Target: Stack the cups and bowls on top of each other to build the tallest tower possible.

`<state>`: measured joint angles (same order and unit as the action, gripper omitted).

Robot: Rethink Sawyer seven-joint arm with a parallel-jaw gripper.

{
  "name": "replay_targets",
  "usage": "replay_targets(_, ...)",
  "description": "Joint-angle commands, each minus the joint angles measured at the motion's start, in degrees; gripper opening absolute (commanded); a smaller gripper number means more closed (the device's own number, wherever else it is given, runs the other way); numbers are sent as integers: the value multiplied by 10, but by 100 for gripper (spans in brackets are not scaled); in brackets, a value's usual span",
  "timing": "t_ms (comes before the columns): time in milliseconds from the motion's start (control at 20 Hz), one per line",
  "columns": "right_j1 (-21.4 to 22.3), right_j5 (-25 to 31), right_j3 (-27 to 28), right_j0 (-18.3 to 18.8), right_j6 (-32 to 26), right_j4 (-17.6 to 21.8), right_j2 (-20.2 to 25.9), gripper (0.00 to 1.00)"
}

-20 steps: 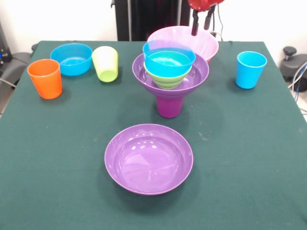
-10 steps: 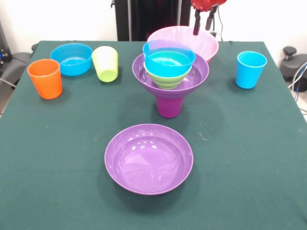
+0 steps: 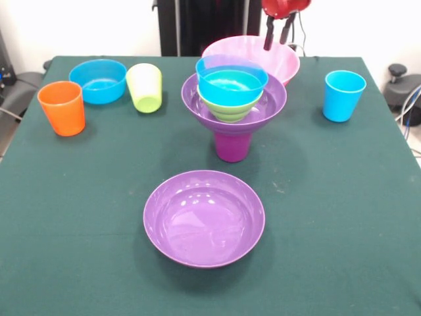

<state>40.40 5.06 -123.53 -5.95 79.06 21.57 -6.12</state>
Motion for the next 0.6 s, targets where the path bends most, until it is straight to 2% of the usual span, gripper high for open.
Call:
replay_targets(50,-7,-36,29,-18,78,21,27,100)
replay_targets(200,41,12,26,4,66,7,64,100)
replay_targets(350,75,64,33,8,58,-15,84,100)
replay_targets(600,80,105,58,-7,61,-29,82,100)
